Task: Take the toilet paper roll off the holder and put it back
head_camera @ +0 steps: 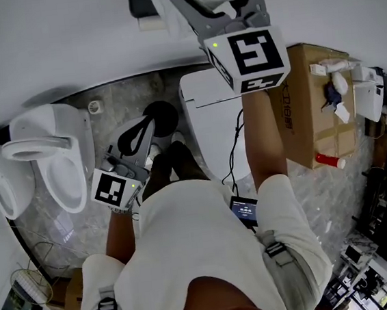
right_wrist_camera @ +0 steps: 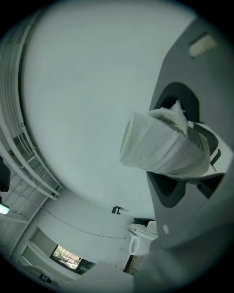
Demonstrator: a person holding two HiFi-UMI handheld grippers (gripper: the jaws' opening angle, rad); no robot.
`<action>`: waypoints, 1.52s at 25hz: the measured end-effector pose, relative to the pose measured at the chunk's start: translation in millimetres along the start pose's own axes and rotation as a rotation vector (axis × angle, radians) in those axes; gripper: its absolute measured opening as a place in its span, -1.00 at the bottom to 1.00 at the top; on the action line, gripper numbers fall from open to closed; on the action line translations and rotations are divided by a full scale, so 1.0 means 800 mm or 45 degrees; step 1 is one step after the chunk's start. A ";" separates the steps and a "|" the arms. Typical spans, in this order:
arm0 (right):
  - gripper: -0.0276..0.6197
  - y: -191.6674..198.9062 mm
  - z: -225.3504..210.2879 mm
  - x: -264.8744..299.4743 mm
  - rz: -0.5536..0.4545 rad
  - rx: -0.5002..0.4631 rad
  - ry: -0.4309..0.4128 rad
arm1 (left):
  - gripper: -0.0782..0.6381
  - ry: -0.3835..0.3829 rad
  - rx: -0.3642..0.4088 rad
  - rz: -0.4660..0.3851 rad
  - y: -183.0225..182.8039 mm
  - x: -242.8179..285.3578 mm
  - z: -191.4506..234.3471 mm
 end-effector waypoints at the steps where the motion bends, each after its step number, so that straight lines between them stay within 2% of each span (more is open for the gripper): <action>1: 0.08 -0.008 0.002 -0.013 -0.014 -0.002 0.001 | -0.79 0.002 0.005 -0.006 -0.004 -0.002 -0.003; 8: 0.08 -0.047 0.020 -0.094 -0.089 -0.032 0.011 | -0.79 0.018 0.058 -0.052 -0.031 -0.010 -0.015; 11: 0.08 -0.056 0.030 -0.126 -0.083 -0.044 0.017 | -0.79 0.004 0.055 -0.086 -0.041 -0.013 -0.018; 15: 0.08 -0.063 0.047 -0.168 -0.137 -0.012 0.036 | -0.79 0.025 0.082 -0.065 -0.044 -0.022 -0.022; 21: 0.08 -0.035 0.077 -0.217 -0.106 0.044 0.026 | -0.79 0.043 0.121 -0.080 -0.055 -0.026 -0.020; 26: 0.08 -0.010 0.099 -0.250 -0.011 0.082 0.025 | -0.79 0.059 0.140 -0.071 -0.059 -0.026 -0.018; 38: 0.08 -0.008 0.101 -0.252 0.008 0.077 0.020 | -0.79 0.062 0.132 -0.066 -0.051 -0.023 -0.019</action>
Point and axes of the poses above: the fingertips, and each gripper's own axes: x forward along the fingers, z to its left, y out of its underside, the point moved 9 cm from there along -x, backward along the fingers, and after that the axes turned 9 degrees about x, right-handed, at the moved point
